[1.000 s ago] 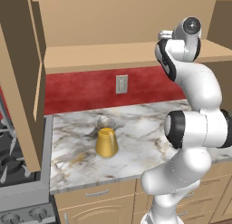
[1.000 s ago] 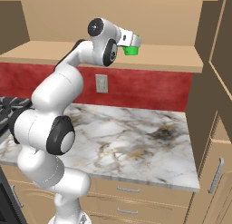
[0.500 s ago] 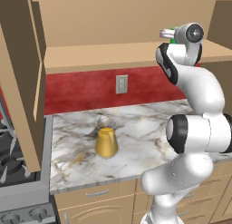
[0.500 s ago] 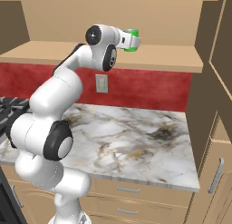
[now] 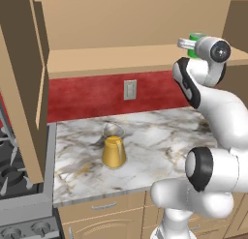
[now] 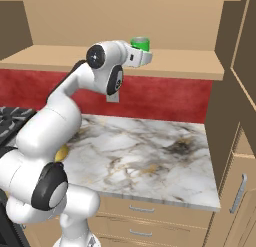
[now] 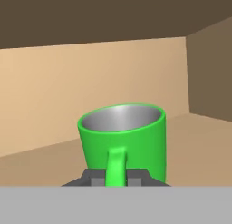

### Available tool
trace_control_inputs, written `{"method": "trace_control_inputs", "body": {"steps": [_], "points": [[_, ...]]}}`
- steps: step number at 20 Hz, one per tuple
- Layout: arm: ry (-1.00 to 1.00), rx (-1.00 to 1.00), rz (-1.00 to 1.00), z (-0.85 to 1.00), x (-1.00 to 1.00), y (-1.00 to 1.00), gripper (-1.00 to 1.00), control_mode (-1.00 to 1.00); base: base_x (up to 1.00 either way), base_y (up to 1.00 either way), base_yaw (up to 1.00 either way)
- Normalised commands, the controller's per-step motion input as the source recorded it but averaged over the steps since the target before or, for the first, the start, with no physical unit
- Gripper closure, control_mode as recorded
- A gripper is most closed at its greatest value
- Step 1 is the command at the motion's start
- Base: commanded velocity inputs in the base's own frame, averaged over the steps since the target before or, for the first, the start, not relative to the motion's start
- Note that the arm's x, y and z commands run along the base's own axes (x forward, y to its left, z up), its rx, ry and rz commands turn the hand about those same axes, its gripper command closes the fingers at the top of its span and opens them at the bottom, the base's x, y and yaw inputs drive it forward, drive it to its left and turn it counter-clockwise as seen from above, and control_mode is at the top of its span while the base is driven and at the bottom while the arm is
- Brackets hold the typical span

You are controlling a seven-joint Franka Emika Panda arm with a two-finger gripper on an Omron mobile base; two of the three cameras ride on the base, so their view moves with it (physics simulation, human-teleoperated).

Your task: There is a tray on the dining counter. Grab the cup, mug, and pitcher and place them on the tray. The pitcher may be placed next to the tray if it cannot fit the tray.

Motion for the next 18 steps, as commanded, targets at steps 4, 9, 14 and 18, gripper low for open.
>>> {"method": "trace_control_inputs", "body": {"steps": [4, 9, 14, 18], "points": [[0.00, 0.03, 0.02, 0.44, -0.73, 0.00, 1.00, -1.00, 0.00, 0.00, 0.00], [0.06, 0.02, 0.01, 0.32, -0.73, 0.02, 1.00, -1.00, 0.00, 0.00, 0.00], [0.13, 0.00, 0.03, 0.14, -0.83, 0.23, 1.00, -1.00, 0.00, 0.00, 0.00], [0.09, 0.00, 0.13, 0.00, -0.90, 0.54, 1.00, -1.00, 0.00, 0.00, 0.00]]}}
